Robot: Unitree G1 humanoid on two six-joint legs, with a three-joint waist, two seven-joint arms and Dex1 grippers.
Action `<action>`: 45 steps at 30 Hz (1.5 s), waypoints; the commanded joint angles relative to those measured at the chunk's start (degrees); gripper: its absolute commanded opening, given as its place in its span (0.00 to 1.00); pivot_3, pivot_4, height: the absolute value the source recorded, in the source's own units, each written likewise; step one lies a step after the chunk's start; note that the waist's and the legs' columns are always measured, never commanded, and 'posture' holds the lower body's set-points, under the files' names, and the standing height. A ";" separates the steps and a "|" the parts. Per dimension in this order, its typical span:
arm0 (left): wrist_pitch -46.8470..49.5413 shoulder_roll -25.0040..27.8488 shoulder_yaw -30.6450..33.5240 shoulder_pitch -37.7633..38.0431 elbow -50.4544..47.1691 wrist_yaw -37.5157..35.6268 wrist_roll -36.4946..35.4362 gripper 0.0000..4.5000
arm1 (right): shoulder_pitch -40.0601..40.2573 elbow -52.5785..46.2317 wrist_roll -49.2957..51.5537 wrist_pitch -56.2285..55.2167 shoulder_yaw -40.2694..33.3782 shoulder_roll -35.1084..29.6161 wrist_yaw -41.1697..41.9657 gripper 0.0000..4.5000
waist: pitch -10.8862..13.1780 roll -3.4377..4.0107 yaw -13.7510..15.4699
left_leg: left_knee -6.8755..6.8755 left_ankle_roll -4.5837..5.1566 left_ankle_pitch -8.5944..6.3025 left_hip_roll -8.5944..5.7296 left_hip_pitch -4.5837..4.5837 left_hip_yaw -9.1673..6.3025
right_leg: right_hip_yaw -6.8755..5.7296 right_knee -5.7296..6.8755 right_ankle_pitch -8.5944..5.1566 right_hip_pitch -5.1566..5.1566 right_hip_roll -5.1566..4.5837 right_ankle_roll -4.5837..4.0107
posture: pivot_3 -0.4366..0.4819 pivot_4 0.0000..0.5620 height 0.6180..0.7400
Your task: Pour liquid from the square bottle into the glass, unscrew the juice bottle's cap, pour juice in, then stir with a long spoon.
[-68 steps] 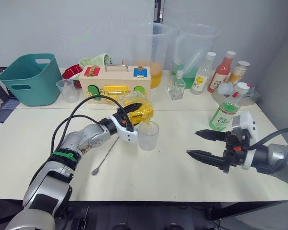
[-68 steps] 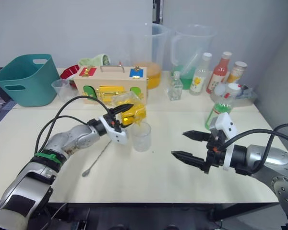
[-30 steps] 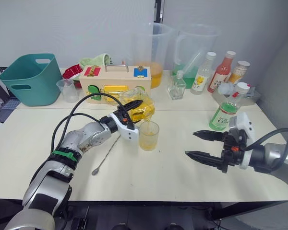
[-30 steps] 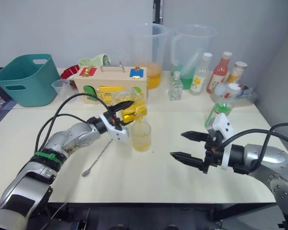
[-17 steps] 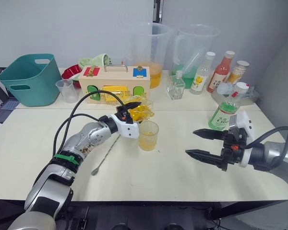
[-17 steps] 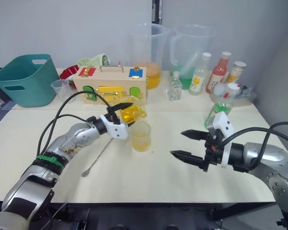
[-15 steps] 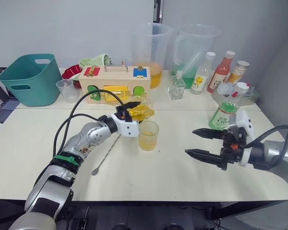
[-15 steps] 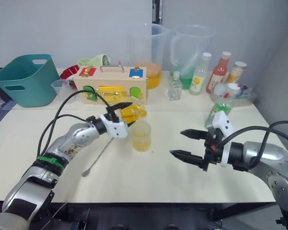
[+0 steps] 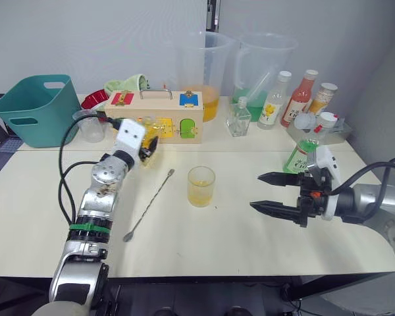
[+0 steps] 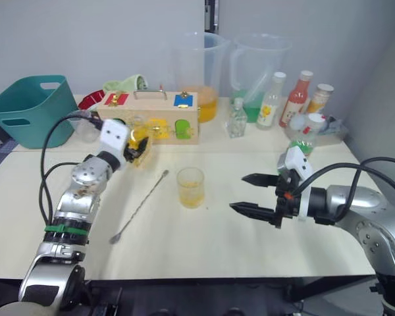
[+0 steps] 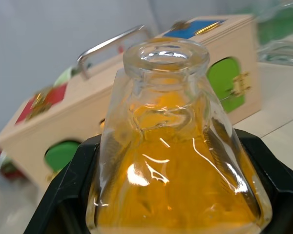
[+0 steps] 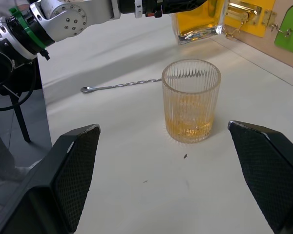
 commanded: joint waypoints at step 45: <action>11.37 5.42 11.92 8.14 -12.63 -0.72 -15.43 1.00 | -7.26 5.70 -5.03 -2.86 5.23 3.07 7.44 1.00 | -0.03 -0.10 0.62 | 0.01 -0.08 0.04 -0.08 0.03 -0.03 | -0.13 0.01 0.00 0.03 -0.22 0.00 | 0.48 0.27 1.00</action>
